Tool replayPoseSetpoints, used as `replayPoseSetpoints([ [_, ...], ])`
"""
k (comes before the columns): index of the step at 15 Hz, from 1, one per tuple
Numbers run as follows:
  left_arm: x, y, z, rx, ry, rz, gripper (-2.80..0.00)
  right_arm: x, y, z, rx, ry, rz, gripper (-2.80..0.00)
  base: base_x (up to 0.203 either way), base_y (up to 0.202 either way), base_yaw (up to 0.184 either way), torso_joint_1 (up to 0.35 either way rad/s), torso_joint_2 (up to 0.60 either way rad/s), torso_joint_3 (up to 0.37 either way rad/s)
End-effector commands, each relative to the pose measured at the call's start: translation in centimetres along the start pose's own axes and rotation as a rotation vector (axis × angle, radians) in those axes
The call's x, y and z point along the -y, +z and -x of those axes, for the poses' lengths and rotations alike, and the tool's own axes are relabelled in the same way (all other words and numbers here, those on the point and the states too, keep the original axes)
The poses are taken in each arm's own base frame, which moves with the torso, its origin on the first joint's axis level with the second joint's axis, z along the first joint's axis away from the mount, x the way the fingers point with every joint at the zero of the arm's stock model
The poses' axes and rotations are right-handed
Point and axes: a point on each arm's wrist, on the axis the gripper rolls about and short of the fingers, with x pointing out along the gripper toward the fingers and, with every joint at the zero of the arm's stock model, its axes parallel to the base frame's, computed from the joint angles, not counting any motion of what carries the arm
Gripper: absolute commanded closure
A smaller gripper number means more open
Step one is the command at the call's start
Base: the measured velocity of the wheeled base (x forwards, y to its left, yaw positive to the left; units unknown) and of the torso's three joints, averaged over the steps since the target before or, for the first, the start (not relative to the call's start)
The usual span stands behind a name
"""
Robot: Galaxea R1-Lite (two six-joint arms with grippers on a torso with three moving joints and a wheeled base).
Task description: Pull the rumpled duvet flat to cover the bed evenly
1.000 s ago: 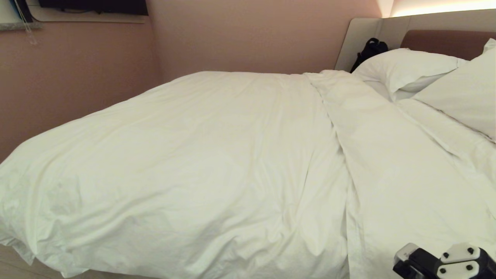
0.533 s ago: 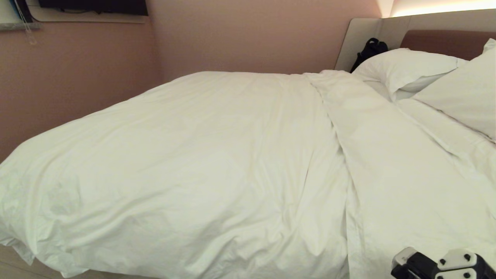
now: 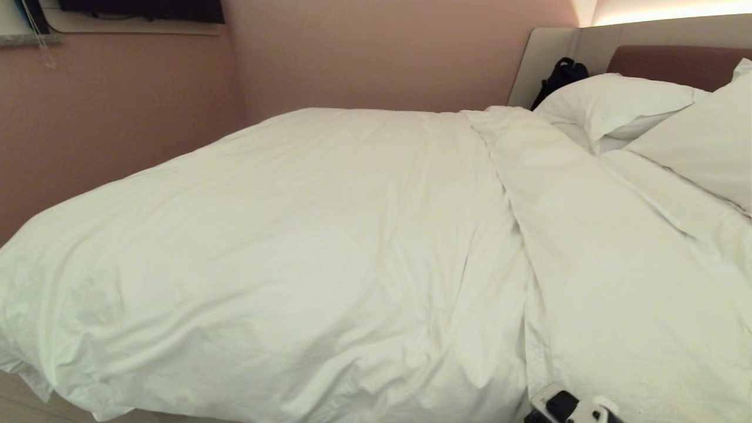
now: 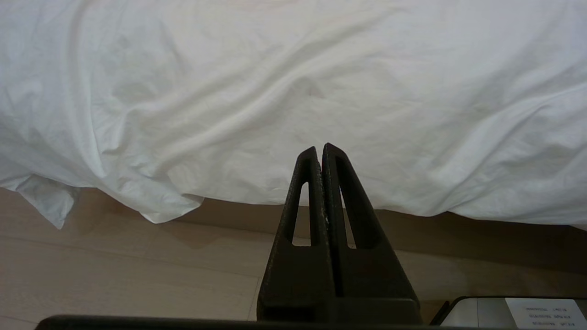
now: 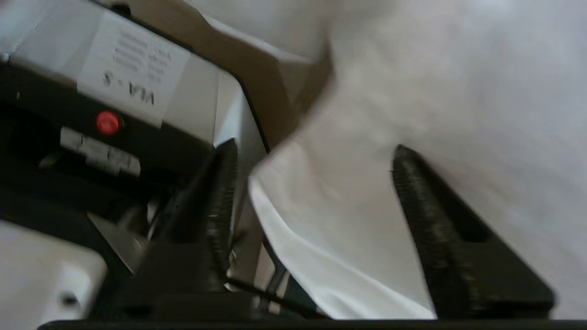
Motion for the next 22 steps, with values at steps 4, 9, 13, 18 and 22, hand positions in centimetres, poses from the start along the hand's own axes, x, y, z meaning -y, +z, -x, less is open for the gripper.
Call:
replayPoseSetpoints([
  [4,0.0,0.0,0.0,-0.001,0.0,0.0,0.0,-2.2,0.6,-1.9,0.133,-0.311,-0.064,-2.8,0.0,0.0,0.0,0.0,0.0,0.0],
  [9,0.0,0.0,0.0,-0.001,0.0,0.0,0.0,-2.3,-0.2,-3.8,0.162,-0.521,-0.032,-2.8,0.0,0.0,0.0,0.0,0.0,0.0],
  [13,0.0,0.0,0.0,-0.001,0.0,0.0,0.0,-2.2,-0.3,-3.5,0.22,-0.599,-0.021,-2.8,0.0,0.0,0.0,0.0,0.0,0.0],
  [18,0.0,0.0,0.0,-0.001,0.0,0.0,0.0,-3.5,-0.9,-2.1,0.258,-0.543,0.041,-2.8,0.0,0.0,0.0,0.0,0.0,0.0],
  [22,0.0,0.0,0.0,-0.001,0.0,0.0,0.0,-3.5,-1.3,-2.1,0.234,-0.558,0.078,-2.8,0.0,0.0,0.0,0.0,0.0,0.0],
])
